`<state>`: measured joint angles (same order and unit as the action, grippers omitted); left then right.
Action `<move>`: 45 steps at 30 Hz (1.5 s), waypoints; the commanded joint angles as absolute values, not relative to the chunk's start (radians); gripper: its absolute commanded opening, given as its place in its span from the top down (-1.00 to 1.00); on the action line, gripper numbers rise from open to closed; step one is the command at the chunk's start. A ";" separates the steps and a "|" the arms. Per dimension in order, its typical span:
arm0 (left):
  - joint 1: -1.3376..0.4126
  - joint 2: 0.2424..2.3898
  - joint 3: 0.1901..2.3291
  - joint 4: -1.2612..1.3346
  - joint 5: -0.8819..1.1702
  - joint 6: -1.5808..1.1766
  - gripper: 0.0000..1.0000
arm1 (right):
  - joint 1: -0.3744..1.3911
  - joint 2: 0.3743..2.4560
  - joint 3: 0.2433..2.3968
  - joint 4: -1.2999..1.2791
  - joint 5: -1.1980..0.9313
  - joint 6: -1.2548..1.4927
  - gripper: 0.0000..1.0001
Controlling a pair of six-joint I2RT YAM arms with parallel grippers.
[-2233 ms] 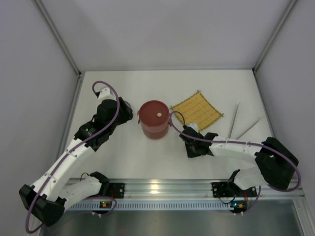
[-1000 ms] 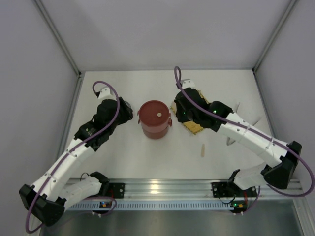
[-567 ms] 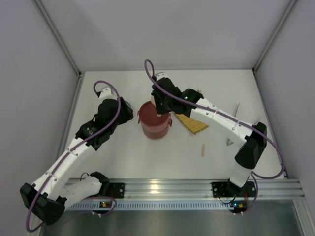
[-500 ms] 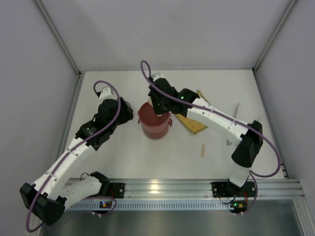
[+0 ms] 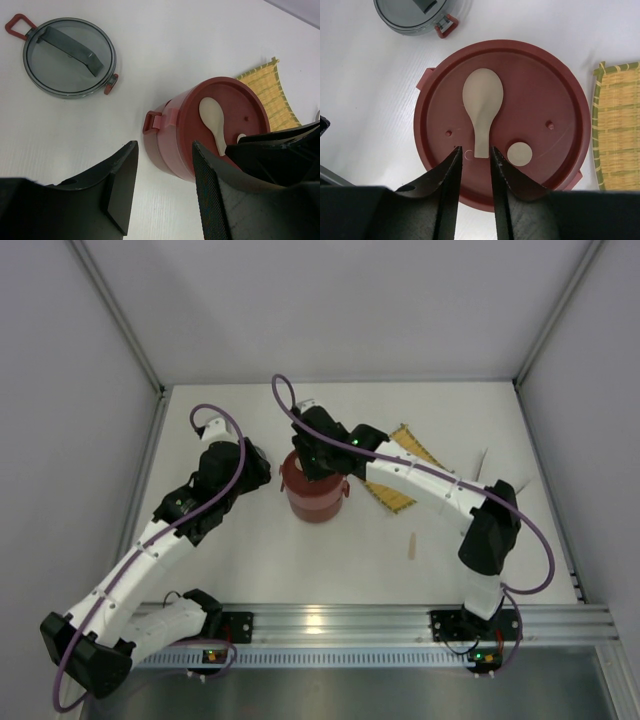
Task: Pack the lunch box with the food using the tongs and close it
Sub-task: Place the utensils in the packing box, then pick up the utensils from the center of the board.
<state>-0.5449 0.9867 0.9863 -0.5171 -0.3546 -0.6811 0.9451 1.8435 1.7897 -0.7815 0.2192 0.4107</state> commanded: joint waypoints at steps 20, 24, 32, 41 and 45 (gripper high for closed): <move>-0.548 0.971 1.009 -0.462 -0.311 -0.672 -0.05 | 0.957 1.174 1.091 -0.873 0.514 0.742 0.35; -0.548 0.973 1.000 -0.439 -0.288 -0.677 -0.04 | 0.956 1.122 0.829 -0.828 0.563 0.900 0.36; -0.546 0.974 1.022 -0.462 -0.285 -0.652 -0.04 | 0.934 1.141 0.628 -0.717 0.588 1.061 0.30; -0.548 0.971 1.009 -0.460 -0.285 -0.657 -0.04 | 0.900 1.250 0.598 -0.565 0.545 1.020 0.28; -0.548 0.973 1.009 -0.462 -0.291 -0.650 -0.04 | 0.847 1.246 0.583 -0.526 0.522 0.989 0.28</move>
<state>-0.5449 0.9863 0.9863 -0.4931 -0.2852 -0.6662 0.8837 1.2514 0.5934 -0.6239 0.5182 0.9974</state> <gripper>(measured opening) 0.524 0.360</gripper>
